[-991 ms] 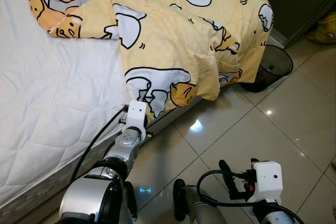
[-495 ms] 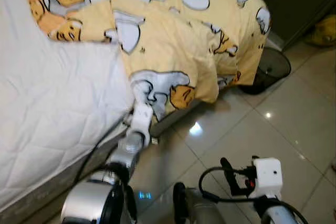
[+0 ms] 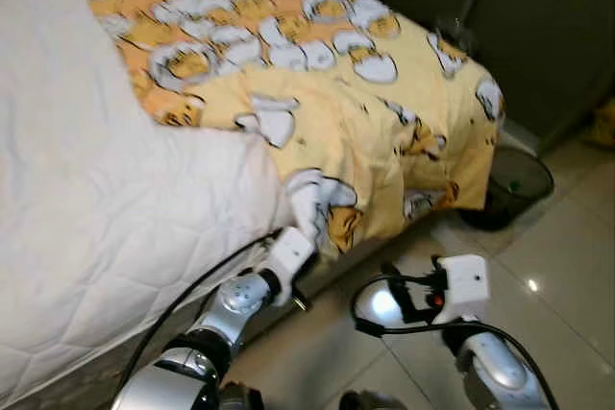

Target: Clean up the room

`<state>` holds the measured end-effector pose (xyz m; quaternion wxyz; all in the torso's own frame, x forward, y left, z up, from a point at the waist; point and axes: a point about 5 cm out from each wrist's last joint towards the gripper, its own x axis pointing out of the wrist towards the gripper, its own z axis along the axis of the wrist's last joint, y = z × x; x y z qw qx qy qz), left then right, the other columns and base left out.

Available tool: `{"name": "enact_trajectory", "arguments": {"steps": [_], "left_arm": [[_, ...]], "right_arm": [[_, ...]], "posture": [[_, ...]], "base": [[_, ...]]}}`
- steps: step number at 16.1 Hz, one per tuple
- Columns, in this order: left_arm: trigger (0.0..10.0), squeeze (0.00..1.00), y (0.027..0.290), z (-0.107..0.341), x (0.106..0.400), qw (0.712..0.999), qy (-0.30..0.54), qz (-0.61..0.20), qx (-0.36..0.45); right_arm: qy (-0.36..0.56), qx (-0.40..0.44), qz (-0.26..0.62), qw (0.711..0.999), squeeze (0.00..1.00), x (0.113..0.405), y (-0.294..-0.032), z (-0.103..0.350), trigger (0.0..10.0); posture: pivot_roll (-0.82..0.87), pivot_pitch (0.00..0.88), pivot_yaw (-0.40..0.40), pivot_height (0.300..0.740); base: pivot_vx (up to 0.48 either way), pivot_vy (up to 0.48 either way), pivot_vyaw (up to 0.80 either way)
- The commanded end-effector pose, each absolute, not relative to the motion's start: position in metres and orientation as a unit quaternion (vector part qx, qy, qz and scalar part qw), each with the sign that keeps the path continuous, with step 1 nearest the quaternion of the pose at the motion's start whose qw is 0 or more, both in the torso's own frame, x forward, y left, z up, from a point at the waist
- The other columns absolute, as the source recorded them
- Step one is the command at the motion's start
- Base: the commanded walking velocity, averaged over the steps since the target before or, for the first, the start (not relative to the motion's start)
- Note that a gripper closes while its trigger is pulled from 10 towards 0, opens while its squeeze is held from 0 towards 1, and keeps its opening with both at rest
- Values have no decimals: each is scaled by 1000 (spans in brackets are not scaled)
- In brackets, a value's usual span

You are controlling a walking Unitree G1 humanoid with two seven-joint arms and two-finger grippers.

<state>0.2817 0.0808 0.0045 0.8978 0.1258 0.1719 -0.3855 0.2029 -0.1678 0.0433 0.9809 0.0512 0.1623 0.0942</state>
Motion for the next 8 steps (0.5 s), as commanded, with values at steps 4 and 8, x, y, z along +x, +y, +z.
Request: {"name": "enact_trajectory", "arguments": {"steps": [4, 8], "left_arm": [[10000, 0, 92, 4, 286, 913, 183, -347, 112], [10000, 0, 101, 1, 285, 915, 195, -335, 112]], "right_arm": [[148, 124, 50, 980, 0, 218, -182, 53, 10000], [155, 116, 75, 978, 0, 225, -180, 52, 10000]], "posture": [[-103, 0, -38, 740], [-89, 0, -56, 740]], "base": [[0, 0, 0], [-351, -187, 0]]}}
